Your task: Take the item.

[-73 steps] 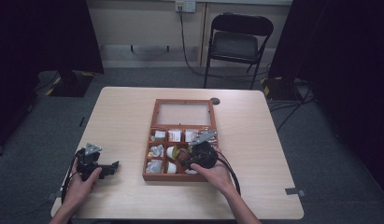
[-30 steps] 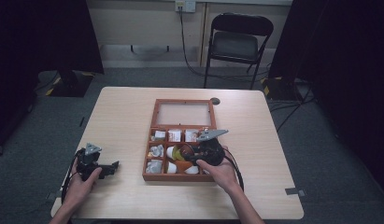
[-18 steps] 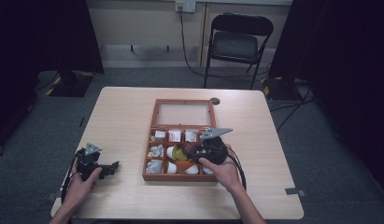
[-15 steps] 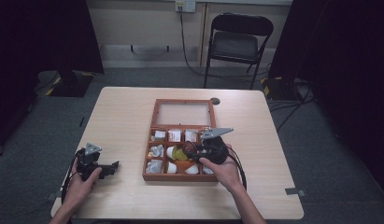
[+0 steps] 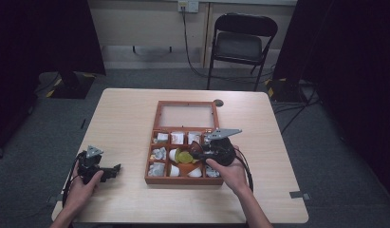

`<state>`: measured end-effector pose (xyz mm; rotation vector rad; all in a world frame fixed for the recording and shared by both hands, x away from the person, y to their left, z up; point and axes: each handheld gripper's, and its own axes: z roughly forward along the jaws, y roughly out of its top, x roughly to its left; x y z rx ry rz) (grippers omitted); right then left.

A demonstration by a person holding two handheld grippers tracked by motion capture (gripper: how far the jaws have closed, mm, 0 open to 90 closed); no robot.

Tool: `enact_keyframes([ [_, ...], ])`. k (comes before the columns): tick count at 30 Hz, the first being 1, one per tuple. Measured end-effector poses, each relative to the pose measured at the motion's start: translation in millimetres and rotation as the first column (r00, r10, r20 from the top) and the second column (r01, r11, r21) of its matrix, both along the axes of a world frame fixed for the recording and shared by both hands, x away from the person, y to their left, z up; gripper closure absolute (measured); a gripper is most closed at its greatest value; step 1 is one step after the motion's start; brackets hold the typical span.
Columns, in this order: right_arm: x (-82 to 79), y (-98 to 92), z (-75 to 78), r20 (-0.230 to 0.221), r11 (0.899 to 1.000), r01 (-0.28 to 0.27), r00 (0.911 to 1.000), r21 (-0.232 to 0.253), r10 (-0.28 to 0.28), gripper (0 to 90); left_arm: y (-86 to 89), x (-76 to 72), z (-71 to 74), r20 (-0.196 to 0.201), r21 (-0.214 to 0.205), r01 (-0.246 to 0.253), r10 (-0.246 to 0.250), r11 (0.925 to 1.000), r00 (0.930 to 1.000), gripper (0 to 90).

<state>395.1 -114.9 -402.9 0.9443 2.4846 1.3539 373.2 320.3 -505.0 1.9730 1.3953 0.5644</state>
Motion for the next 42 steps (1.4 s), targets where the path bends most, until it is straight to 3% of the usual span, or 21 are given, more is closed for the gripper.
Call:
enact_keyframes([
  [25,2.5,-31.7,17.6,0.030,0.996,0.065,0.9973,0.053,-0.067,56.8,0.0,0.0,0.0,0.000,0.000,0.000,0.000,1.0000,1.0000,0.0],
  [42,4.6,-56.2,27.6,0.051,0.989,0.123,0.9905,0.087,-0.128,56.9,0.0,0.0,0.0,0.000,0.000,0.000,0.000,1.0000,1.0000,0.0],
])
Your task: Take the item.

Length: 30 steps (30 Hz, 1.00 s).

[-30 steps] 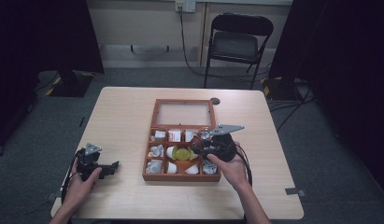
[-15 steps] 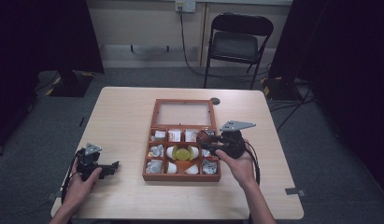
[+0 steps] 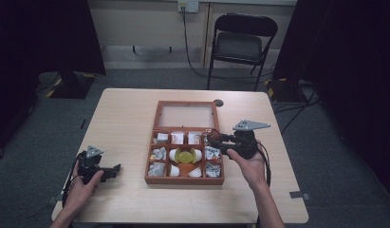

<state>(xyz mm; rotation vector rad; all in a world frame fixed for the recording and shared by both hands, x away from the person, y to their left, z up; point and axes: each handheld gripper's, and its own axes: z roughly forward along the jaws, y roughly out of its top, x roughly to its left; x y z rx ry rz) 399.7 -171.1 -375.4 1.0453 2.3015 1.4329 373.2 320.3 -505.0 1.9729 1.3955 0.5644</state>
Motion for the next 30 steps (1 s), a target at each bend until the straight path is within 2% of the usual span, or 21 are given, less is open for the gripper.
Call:
enact_keyframes([
  [9,2.1,-11.8,-0.1,0.001,0.999,0.035,0.9994,0.007,-0.035,56.8,0.0,0.0,0.0,0.000,0.000,0.000,0.000,1.0000,1.0000,0.0],
  [14,3.6,-19.4,-0.6,0.005,0.998,0.061,0.9981,-0.011,-0.061,56.8,0.0,0.0,0.0,0.000,0.000,0.000,0.000,1.0000,1.0000,0.0],
  [20,6.4,-29.9,-4.9,-0.013,0.996,0.088,0.9960,-0.008,-0.088,56.8,0.0,0.0,0.0,0.000,0.000,0.000,0.000,1.0000,1.0000,0.0],
  [30,10.3,-39.2,-12.8,-0.031,0.991,0.121,0.9919,-0.050,-0.123,56.8,0.0,0.0,0.0,0.000,0.000,0.000,0.000,1.0000,1.0000,0.0],
])
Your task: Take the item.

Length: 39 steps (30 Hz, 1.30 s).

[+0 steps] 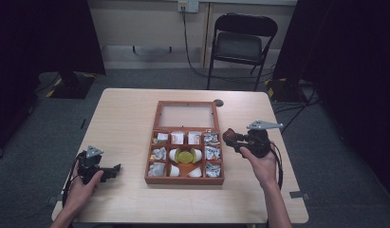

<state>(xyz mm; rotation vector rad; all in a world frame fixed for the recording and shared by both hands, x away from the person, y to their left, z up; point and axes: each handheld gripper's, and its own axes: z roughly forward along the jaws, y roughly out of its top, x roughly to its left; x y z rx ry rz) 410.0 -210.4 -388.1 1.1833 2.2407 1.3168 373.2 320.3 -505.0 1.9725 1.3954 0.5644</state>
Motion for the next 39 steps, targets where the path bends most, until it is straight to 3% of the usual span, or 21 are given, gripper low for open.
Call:
enact_keyframes([
  [17,7.8,-17.3,-16.2,-0.043,0.998,0.053,0.9976,-0.022,-0.054,56.8,0.0,0.0,0.0,0.000,0.000,0.000,0.000,1.0000,1.0000,0.0],
  [39,24.9,-34.0,-53.0,-0.133,0.992,0.108,0.9843,-0.068,-0.117,56.7,0.0,0.0,0.0,0.000,0.000,0.000,0.000,1.0000,1.0000,0.0],
])
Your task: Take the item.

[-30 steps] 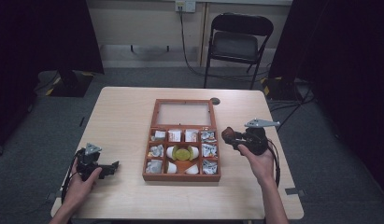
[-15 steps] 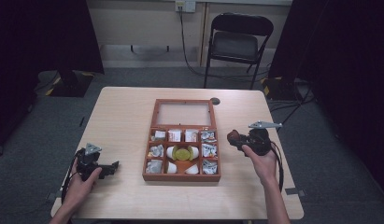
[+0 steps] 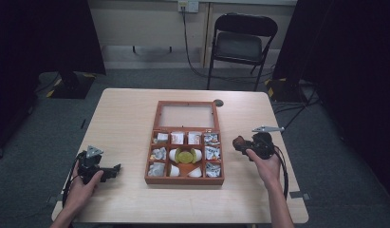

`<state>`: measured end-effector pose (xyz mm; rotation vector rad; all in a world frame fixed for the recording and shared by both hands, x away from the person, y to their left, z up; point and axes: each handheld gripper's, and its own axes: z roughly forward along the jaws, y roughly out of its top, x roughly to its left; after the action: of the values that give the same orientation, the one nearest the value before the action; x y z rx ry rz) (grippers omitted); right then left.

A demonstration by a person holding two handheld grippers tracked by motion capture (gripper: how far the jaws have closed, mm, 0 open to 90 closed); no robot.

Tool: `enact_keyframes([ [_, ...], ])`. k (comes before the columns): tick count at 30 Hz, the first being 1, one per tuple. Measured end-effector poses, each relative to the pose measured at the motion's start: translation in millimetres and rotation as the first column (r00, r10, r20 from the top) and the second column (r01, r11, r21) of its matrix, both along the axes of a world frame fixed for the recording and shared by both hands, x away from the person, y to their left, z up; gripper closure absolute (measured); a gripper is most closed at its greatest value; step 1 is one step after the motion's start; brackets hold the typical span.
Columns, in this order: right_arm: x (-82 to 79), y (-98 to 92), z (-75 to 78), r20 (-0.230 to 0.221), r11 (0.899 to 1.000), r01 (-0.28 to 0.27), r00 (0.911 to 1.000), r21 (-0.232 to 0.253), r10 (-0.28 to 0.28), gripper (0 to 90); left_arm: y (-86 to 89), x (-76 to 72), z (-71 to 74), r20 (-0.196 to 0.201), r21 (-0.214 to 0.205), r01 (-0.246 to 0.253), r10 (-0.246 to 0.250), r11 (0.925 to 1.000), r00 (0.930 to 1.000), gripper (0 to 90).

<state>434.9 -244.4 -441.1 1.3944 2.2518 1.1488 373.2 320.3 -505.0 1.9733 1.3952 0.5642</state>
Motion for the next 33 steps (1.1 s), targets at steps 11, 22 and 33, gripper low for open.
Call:
enact_keyframes([
  [11,6.1,-6.8,-13.7,-0.031,1.000,0.027,0.9992,-0.012,-0.027,56.7,0.0,0.0,0.0,0.000,0.000,0.000,0.000,1.0000,1.0000,0.0],
  [22,10.9,-8.3,-25.0,-0.056,0.998,0.039,0.9975,-0.045,-0.042,56.5,0.0,0.0,0.0,0.000,0.000,0.000,0.000,1.0000,1.0000,0.0],
  [33,13.3,-4.6,-30.6,-0.057,0.997,0.030,0.9978,-0.069,-0.034,53.9,0.0,0.0,0.0,0.000,0.000,0.000,0.000,1.0000,1.0000,0.0],
])
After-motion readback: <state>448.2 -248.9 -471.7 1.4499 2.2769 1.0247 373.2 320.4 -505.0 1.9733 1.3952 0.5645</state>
